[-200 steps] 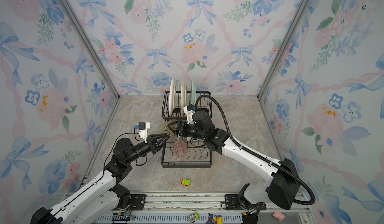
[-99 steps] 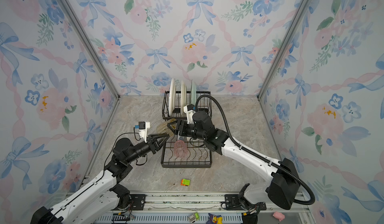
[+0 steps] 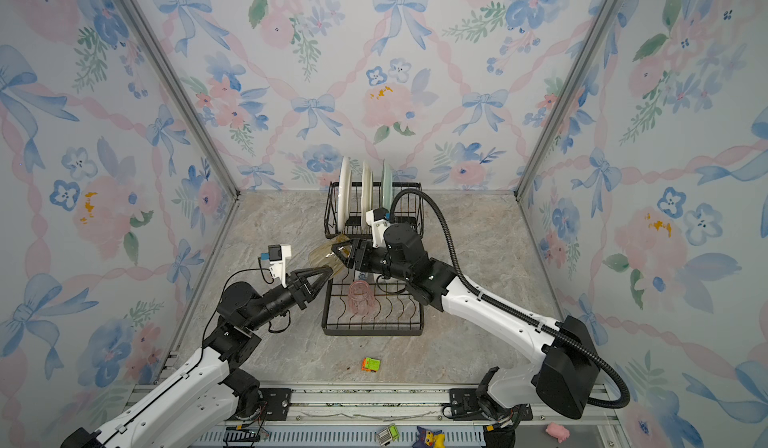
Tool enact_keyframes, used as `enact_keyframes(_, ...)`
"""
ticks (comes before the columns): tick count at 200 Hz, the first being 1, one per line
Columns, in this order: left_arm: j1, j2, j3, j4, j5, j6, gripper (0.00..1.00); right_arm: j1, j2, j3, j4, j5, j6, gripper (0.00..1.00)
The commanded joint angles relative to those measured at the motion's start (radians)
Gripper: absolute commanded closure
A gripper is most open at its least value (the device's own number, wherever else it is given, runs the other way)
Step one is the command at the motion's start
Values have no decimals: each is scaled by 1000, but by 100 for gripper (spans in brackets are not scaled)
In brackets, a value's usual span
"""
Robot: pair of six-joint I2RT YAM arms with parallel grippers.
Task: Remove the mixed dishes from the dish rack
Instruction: 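Close the left gripper on the amber glass held by the right gripper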
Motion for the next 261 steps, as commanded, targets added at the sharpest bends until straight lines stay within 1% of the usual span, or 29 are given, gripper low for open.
enact_keyframes(1, 30, 15, 9, 34, -124, 6, 79, 38, 10, -27, -58, -58, -14, 51)
enact_keyframes(24, 30, 15, 8, 33, -134, 9, 80, 40, 17, -28, -47, -60, -7, 51)
enact_keyframes(48, 31, 13, 0, 34, -154, 9, 87, 40, 22, -32, -38, -61, -1, 51)
enact_keyframes(55, 31, 13, -5, 34, -161, 9, 87, 40, 22, -34, -38, -61, 0, 51)
enact_keyframes(72, 34, 10, -16, 33, -177, 8, 88, 40, 21, -37, -41, -50, -2, 49)
enact_keyframes(87, 36, 9, -19, 32, -183, 9, 90, 40, 16, -42, -36, -41, -4, 48)
enact_keyframes(99, 38, 8, -22, 32, -185, 11, 92, 40, 15, -44, -35, -38, -5, 45)
enact_keyframes(107, 38, 7, -23, 31, -185, 11, 97, 40, 16, -46, -33, -37, -4, 41)
enact_keyframes(114, 39, 6, -21, 28, -186, 13, 100, 40, 16, -47, -30, -37, -4, 39)
enact_keyframes(129, 39, 6, -19, 10, -191, 19, 100, 40, 15, -48, -28, -33, -10, 37)
enact_keyframes(160, 40, -3, -23, -48, -244, 35, 100, 40, 13, -46, -51, -2, -30, 32)
enact_keyframes(215, 42, -21, -22, -99, -253, 60, 100, 40, -5, -64, -48, 24, -47, 30)
enact_keyframes(235, 42, -35, -20, -131, -270, 67, 100, 40, -7, -57, -80, 49, -70, 29)
enact_keyframes(261, 47, -47, 3, -236, -328, 97, 100, 43, -12, -36, -155, 116, -121, 24)
